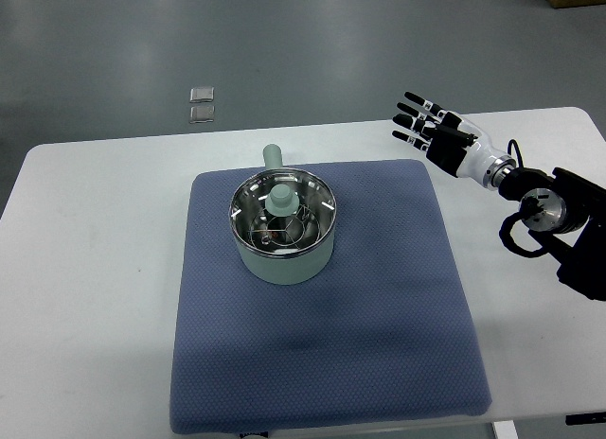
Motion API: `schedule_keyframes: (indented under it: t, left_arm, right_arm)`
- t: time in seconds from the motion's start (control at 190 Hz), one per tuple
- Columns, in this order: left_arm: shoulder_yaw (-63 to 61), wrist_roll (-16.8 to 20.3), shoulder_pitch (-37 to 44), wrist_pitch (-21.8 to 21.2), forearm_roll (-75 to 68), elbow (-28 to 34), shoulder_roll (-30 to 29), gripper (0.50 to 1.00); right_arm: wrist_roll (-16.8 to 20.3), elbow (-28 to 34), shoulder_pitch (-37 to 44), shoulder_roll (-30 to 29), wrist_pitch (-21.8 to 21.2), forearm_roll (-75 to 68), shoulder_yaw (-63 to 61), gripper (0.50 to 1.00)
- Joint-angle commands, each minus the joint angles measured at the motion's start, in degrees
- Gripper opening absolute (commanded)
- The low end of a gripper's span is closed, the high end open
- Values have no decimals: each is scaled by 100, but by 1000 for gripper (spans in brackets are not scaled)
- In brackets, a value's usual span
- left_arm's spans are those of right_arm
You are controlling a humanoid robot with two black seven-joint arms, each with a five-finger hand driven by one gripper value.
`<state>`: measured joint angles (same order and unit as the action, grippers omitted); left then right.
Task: Open lid and place right of pot
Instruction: 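Raise the right hand and swing it over the pot toward the lid knob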
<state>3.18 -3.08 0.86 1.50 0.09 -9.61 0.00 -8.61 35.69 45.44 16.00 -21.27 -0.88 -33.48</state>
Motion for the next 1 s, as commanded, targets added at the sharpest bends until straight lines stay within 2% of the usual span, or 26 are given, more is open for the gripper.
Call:
schedule_keyframes:
  t: [0.0,0.179,0.342,0.416,0.421,0.516,0.595,0.642,0.647,0.679,0.858,0.995]
  left_arm:
    - [7,0,2,-1,0,3,0,1000]
    - [7,-8,2,-53,0,-14,0,1000]
    - [7,-8,2,-45,0,-32,0,1000]
    - [7,-8,2,-45,0,-32,0,1000]
    - [7,-8,2,-45,0,-32,0,1000]
    - [7,-8,2,-27,0,3,0,1000]
    - [7,-8,2,-27,0,21,0,1000]
    - [7,-8,2,-27,0,21,0,1000]
    - [-2,-8,2,-27,0,21,0,1000]
    - [-2,-8,2,-27,0,21,0,1000]
    - [7,-8,2,-27,0,21,0,1000]
    - [7,-8,20,-36,0,29,0,1000]
  right_arm:
    - [0,0,0,-9,0,0,8,936]
    - [-79,8,53,17,-8,343,43,936]
    - [-483,79,387,17,27,1669,61,936]
    - [-527,79,448,17,18,1855,52,936]
    - [-658,96,596,26,-8,2333,87,934]
    - [-887,132,861,61,-44,3181,113,934]
    - [-1107,202,1028,88,-202,3796,122,934]
    - [-1107,202,1028,88,-202,3797,122,934]
    - [-1264,280,1142,96,-280,4284,174,934]
    - [-1362,316,1230,97,-290,4596,236,934]
    - [-1529,562,1855,53,-395,5634,895,934]
    - [-1845,835,2671,35,-439,6292,1853,934]
